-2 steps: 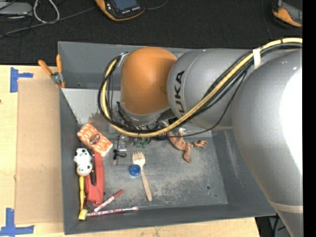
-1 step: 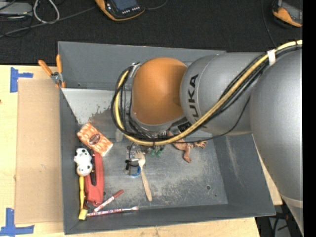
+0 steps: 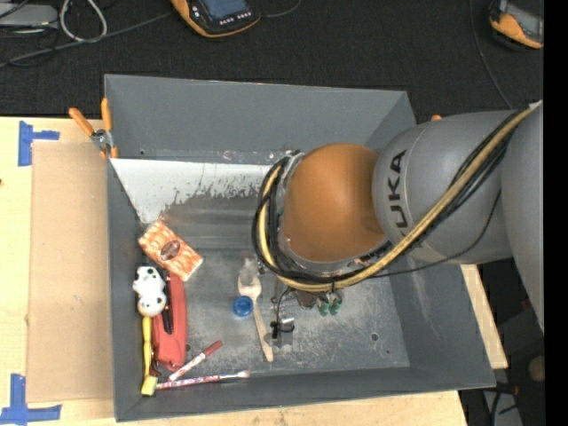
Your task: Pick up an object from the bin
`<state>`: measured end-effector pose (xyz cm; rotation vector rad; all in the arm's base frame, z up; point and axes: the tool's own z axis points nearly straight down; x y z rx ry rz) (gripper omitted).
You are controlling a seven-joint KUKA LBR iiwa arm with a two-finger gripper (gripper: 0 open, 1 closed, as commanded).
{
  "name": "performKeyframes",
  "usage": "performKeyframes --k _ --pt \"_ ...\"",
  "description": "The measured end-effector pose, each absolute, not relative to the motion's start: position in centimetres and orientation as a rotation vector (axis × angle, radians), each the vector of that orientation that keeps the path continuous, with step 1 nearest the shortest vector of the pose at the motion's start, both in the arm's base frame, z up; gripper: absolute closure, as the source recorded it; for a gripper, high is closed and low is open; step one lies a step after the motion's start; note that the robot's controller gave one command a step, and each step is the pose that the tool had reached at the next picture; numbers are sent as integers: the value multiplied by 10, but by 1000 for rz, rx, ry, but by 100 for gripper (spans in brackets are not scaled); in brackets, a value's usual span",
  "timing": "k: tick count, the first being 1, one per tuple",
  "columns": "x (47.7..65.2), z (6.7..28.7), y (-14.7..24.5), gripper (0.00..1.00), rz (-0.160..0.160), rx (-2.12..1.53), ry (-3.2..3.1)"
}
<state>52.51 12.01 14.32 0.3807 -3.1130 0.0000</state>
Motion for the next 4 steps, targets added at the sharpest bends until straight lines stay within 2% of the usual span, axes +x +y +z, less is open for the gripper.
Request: performKeyframes --k 1,2,3,4 --pt "522 146 120 0 1 328 -3118" --pt "532 157 95 0 -2 661 -3066" --pt "552 113 99 0 -3 388 -3113" --pt "592 72 104 100 -2 352 -3125"
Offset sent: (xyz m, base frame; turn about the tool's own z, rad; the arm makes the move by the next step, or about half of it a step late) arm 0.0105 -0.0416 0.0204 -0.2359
